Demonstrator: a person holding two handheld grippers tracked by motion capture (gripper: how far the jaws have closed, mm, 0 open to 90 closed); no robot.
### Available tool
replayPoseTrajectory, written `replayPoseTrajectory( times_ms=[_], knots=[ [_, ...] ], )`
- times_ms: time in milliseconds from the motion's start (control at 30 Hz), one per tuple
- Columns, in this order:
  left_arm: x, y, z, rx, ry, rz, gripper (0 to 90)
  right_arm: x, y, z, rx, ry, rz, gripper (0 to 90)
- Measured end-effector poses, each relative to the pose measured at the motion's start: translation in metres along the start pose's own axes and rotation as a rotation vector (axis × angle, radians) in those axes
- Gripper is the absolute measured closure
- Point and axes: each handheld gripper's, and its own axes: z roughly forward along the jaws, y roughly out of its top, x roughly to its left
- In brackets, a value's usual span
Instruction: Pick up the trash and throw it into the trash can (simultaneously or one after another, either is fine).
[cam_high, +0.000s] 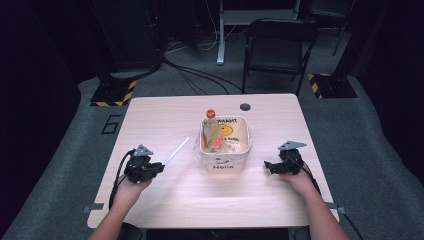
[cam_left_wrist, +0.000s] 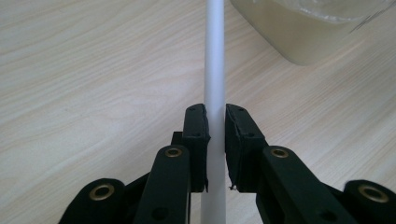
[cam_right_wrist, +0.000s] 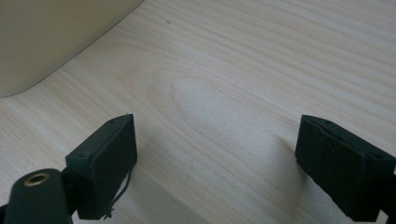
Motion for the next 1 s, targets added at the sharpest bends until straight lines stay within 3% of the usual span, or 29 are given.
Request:
replayPoseTrajectory(
  times_ms=[1000],
  knots=[
    [-0.015, 0.045, -0.053, -0.043, -0.019, 0.089, 79.0, 0.0, 0.0, 0.0, 0.0, 0.0, 0.0, 11.9]
  ],
)
